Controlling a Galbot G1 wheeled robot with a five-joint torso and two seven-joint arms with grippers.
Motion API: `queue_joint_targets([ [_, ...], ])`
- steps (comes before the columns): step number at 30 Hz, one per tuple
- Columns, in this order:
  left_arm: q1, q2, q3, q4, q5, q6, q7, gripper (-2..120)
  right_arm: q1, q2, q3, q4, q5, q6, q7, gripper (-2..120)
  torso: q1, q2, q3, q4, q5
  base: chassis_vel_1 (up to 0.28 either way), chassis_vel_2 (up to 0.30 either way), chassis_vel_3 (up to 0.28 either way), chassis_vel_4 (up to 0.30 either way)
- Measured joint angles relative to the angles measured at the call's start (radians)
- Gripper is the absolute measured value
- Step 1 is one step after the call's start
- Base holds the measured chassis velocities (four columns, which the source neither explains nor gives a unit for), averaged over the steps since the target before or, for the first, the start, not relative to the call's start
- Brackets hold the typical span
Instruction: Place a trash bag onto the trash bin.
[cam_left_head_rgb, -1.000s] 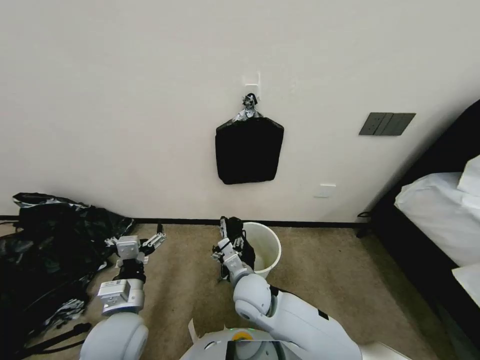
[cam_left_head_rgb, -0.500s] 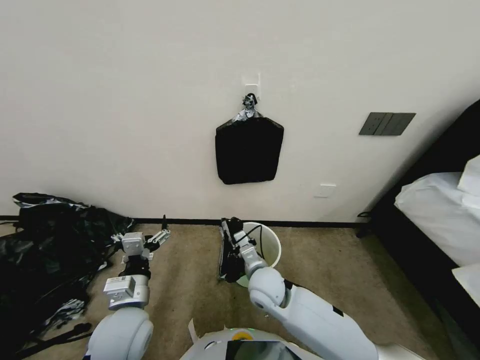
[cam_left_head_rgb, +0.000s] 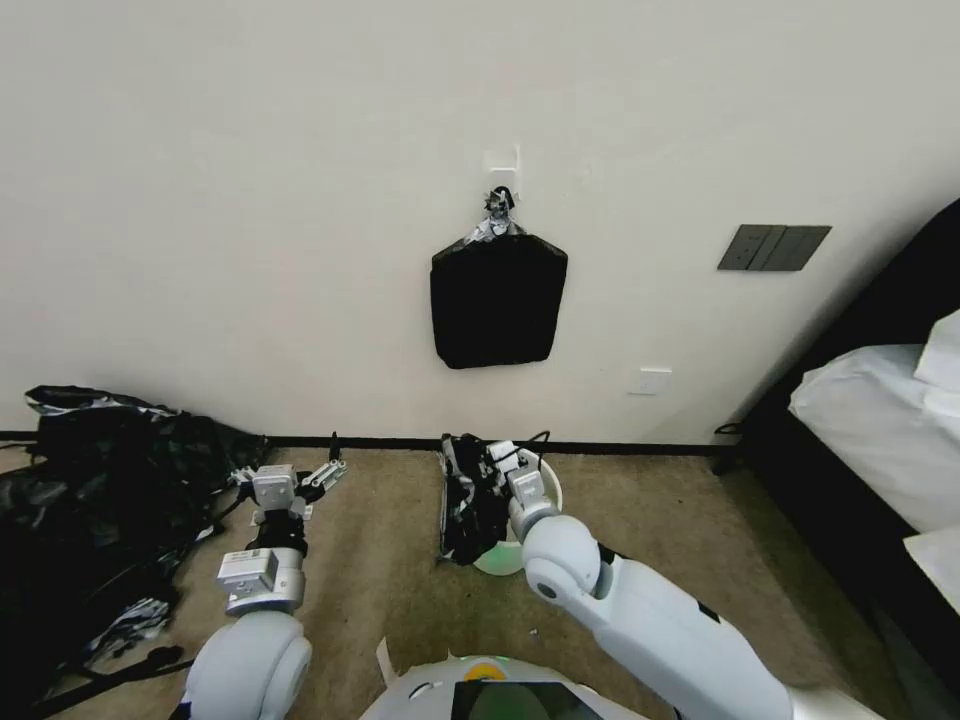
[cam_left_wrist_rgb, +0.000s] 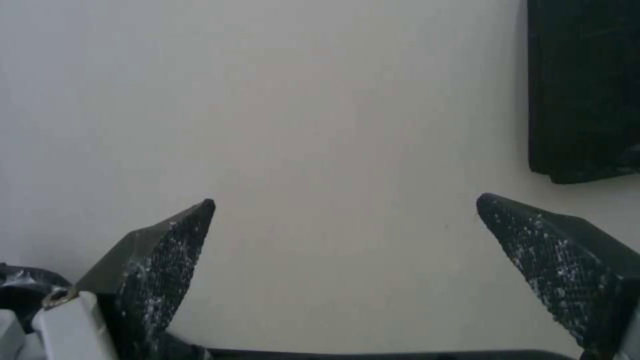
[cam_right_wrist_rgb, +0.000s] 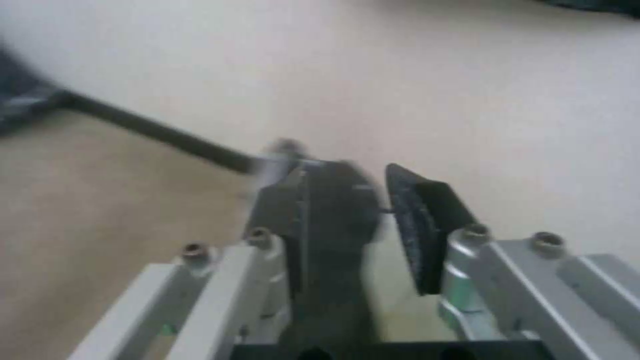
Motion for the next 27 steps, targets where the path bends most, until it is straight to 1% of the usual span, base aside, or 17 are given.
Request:
queue_joint_targets([
  [1, 0.000, 0.001, 0.000, 0.000, 0.000, 0.000, 0.000, 100, 0.037, -0.009, -0.024, 0.041, 0.088, -0.019, 0.022, 39, 0.000, 0.000, 0.000, -0.0001, 0.0001, 0.000, 0.000, 0.000, 0.000],
  [2, 0.000, 0.001, 0.000, 0.000, 0.000, 0.000, 0.000, 100, 0.037, -0.009, -0.024, 0.041, 0.088, -0.019, 0.022, 39, 0.000, 0.000, 0.000, -0.0001, 0.0001, 0.000, 0.000, 0.000, 0.000],
  [4, -0.005, 0.003, 0.000, 0.006, 0.000, 0.000, 0.000, 100, 0.130, -0.022, -0.102, 0.080, 0.248, -0.034, 0.084, 48, 0.000, 0.000, 0.000, -0.0001, -0.0001, 0.000, 0.000, 0.000, 0.000],
  [6, -0.014, 0.003, 0.001, 0.016, 0.000, 0.000, 0.000, 100, 0.259, -0.017, -0.195, 0.079, 0.460, -0.057, 0.190, 59, 0.000, 0.000, 0.000, 0.0000, -0.0003, 0.000, 0.000, 0.000, 0.000],
  [7, -0.014, 0.003, 0.001, 0.016, 0.000, 0.000, 0.000, 100, 0.259, -0.017, -0.195, 0.079, 0.460, -0.057, 0.190, 59, 0.000, 0.000, 0.000, 0.0000, -0.0003, 0.000, 0.000, 0.000, 0.000],
  [8, -0.017, 0.001, 0.003, 0.018, 0.000, 0.000, 0.000, 100, 0.320, -0.007, -0.238, 0.068, 0.549, -0.062, 0.246, 62, 0.000, 0.000, 0.000, 0.0004, -0.0005, 0.000, 0.000, 0.000, 0.000],
  [9, -0.018, -0.001, 0.004, 0.020, 0.000, 0.000, 0.000, 100, 0.377, 0.006, -0.283, 0.051, 0.633, -0.063, 0.319, 68, 0.000, 0.000, 0.000, 0.0004, -0.0002, 0.000, 0.000, 0.000, 0.000],
  [10, -0.019, -0.002, 0.006, 0.021, 0.000, 0.000, 0.000, 100, 0.401, 0.013, -0.302, 0.041, 0.666, -0.062, 0.352, 70, 0.000, 0.000, 0.000, 0.0005, -0.0002, 0.000, 0.000, 0.000, 0.000],
  [11, -0.022, -0.002, 0.010, 0.023, 0.000, 0.000, 0.000, 100, 0.445, 0.022, -0.337, 0.014, 0.718, -0.062, 0.407, 77, 0.000, 0.000, 0.000, 0.0004, -0.0004, 0.000, 0.000, 0.000, 0.000],
  [12, -0.022, -0.002, 0.010, 0.023, 0.000, 0.000, 0.000, 100, 0.445, 0.022, -0.337, 0.014, 0.718, -0.062, 0.407, 77, 0.000, 0.000, 0.000, 0.0004, -0.0004, 0.000, 0.000, 0.000, 0.000],
  [16, -0.033, -0.002, 0.020, 0.027, -0.001, 0.000, 0.000, 100, 0.514, 0.026, -0.413, -0.068, 0.751, -0.061, 0.458, 95, 0.000, 0.000, 0.000, -0.0001, -0.0001, 0.000, 0.000, 0.000, 0.000],
  [17, -0.033, -0.002, 0.020, 0.027, -0.001, 0.000, 0.000, 100, 0.514, 0.026, -0.413, -0.068, 0.751, -0.061, 0.458, 95, 0.000, 0.000, 0.000, -0.0001, -0.0001, 0.000, 0.000, 0.000, 0.000],
  [18, -0.035, -0.002, 0.021, 0.028, -0.003, -0.001, 0.000, 100, 0.530, 0.024, -0.433, -0.080, 0.765, -0.058, 0.469, 98, 0.000, 0.000, 0.000, -0.0002, 0.0000, 0.000, 0.000, 0.000, 0.000],
  [20, -0.039, -0.002, 0.024, 0.033, -0.004, -0.002, 0.000, 100, 0.556, 0.021, -0.467, -0.092, 0.815, -0.045, 0.508, 100, 0.000, 0.000, 0.000, -0.0002, -0.0001, 0.000, 0.000, 0.000, 0.000],
  [21, -0.039, -0.002, 0.024, 0.033, -0.004, -0.002, 0.000, 100, 0.556, 0.021, -0.467, -0.092, 0.815, -0.045, 0.508, 100, 0.000, 0.000, 0.000, -0.0002, -0.0001, 0.000, 0.000, 0.000, 0.000],
  [23, -0.044, -0.002, 0.030, 0.039, -0.007, -0.005, 0.001, 100, 0.577, 0.025, -0.490, -0.100, 0.877, -0.031, 0.545, 100, 0.000, 0.000, 0.000, 0.0000, -0.0002, 0.000, 0.000, 0.000, 0.000],
  [27, -0.052, -0.002, 0.031, 0.045, -0.023, -0.008, 0.002, 100, 0.583, 0.033, -0.518, -0.112, 0.903, -0.023, 0.569, 100, 0.000, 0.000, 0.000, 0.0000, -0.0001, 0.000, 0.000, 0.000, 0.000],
])
